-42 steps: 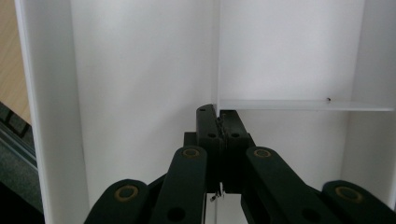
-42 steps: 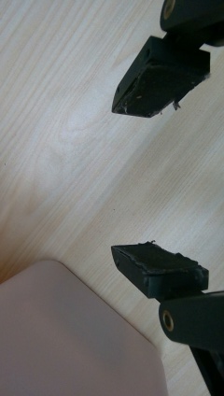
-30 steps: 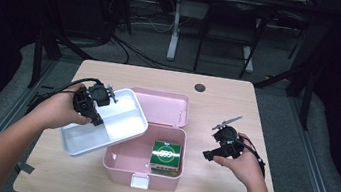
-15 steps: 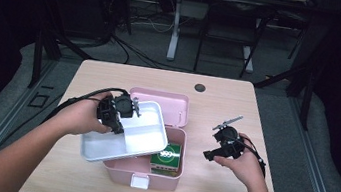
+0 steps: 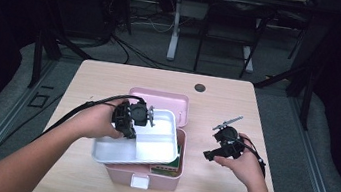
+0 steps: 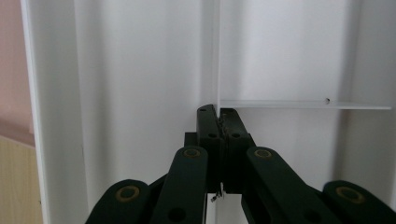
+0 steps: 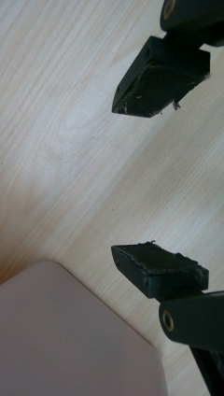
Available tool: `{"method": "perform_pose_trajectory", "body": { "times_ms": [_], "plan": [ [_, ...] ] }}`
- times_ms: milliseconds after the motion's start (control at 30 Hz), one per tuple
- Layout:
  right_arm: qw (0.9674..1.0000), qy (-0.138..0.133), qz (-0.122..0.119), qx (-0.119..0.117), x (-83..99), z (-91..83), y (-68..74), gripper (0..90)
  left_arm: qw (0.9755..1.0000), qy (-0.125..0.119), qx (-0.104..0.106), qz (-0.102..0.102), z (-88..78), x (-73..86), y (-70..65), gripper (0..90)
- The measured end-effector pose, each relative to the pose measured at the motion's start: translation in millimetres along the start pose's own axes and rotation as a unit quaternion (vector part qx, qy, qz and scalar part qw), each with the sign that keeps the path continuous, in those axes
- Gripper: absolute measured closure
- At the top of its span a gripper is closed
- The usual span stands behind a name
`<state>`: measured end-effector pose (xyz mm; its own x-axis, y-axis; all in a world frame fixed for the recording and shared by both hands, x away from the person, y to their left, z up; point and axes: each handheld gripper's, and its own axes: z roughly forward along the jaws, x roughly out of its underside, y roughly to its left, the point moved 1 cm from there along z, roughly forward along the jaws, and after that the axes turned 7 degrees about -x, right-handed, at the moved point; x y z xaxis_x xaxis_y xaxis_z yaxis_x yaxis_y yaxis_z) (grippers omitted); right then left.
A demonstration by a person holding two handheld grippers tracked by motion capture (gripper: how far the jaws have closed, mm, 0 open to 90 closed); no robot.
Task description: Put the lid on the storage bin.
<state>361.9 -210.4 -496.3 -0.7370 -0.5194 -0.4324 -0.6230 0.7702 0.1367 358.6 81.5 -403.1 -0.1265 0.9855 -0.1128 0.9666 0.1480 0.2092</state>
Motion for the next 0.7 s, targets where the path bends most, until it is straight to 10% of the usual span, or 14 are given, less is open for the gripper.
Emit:
{"method": "perform_pose_trajectory", "body": {
  "times_ms": [700],
  "plan": [
    [1.0,0.0,0.004,0.0,1.1,2.4,-1.7,25.5,0.9973,-0.023,0.016,0.068,21.4,-19.8,-15.0,89.2]
  ]
}}
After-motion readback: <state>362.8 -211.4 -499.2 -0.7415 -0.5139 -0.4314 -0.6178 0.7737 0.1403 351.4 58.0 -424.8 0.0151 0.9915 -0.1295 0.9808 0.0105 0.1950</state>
